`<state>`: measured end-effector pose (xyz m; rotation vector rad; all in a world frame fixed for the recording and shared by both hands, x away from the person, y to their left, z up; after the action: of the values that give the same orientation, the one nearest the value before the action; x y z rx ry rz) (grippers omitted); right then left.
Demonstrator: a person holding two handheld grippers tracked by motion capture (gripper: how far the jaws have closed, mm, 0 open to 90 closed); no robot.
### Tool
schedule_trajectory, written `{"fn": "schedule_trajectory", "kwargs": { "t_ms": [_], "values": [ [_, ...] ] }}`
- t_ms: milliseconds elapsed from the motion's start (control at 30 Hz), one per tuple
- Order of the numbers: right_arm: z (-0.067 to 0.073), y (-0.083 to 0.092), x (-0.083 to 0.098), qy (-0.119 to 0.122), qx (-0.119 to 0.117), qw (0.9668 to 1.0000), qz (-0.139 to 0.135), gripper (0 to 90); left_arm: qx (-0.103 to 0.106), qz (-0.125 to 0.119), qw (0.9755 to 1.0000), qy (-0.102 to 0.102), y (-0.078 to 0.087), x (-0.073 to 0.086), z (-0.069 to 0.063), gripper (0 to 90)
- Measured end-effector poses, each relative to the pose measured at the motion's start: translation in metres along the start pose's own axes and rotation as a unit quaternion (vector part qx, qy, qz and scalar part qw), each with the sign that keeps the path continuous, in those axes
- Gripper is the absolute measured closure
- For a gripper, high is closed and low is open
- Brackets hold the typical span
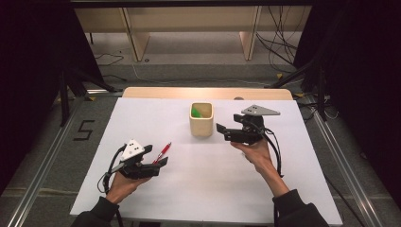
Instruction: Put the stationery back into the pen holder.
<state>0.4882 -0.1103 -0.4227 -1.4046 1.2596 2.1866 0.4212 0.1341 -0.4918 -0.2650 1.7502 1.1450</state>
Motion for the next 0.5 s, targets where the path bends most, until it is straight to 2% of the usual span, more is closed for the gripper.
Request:
{"fn": "schedule_trajectory", "kwargs": {
  "t_ms": [233,500],
  "values": [
    [0.0,0.009,0.012,0.004,0.006,1.0,-0.003,19.9,-0.001,0.003,1.0,0.003,-0.001,0.0,0.002,22.9],
    [0.004,0.015,0.03,0.007,0.001,1.0,-0.003,19.9,-0.004,0.011,0.9999,0.002,-0.001,0.001,0.005,22.9]
  ]
}}
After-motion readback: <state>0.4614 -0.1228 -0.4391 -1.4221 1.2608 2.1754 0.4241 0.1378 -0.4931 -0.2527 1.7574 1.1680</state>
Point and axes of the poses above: each handheld gripper's, and its own axes: y roughly backward along the jaws, x roughly out of its underside, z roughly to its left, the point moved 10 cm from there along -y, roughly forward along the jaws, and after that the axes turned 7 degrees about z, right-handed, at the moved point
